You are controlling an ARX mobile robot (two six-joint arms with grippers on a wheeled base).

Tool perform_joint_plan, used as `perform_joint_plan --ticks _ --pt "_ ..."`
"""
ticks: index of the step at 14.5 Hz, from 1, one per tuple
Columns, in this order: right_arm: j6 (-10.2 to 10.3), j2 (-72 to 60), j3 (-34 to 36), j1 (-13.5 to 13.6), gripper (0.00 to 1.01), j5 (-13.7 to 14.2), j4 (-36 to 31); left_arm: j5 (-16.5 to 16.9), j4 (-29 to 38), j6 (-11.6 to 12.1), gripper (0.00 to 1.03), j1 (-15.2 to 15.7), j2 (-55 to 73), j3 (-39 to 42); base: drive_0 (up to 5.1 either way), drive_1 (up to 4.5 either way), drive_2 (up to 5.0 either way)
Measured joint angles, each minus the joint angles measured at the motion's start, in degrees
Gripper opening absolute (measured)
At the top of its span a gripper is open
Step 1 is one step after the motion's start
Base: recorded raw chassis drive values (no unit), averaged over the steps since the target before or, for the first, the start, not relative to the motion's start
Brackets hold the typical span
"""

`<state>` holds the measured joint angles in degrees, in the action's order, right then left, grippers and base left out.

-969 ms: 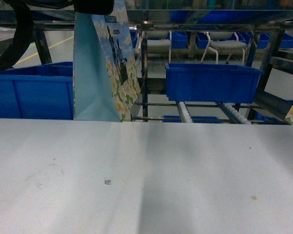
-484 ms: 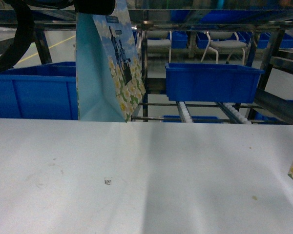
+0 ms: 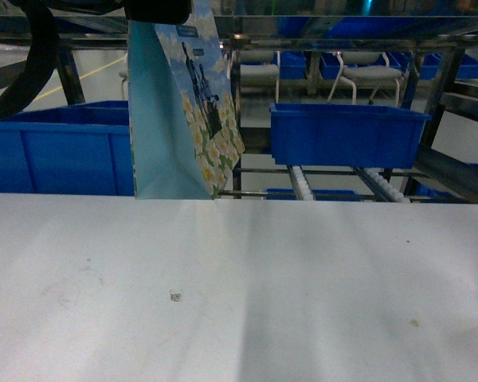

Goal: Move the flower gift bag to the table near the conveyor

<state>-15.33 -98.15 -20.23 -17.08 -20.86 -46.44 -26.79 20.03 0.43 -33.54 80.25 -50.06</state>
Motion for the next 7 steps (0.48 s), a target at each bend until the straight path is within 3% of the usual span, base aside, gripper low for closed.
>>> perform_joint_plan --ticks 2,7 --pt "0.1 0.1 1.1 1.4 0.05 -0.2 -0.1 0.0 0.0 0.0 0.02 0.0 0.0 0.0 0.0 0.00 0.0" --pt "2.9 9.4 2.9 3.3 0.66 4.2 -0.1 0.0 0.0 0.0 0.02 0.0 0.0 0.0 0.0 0.00 0.0"
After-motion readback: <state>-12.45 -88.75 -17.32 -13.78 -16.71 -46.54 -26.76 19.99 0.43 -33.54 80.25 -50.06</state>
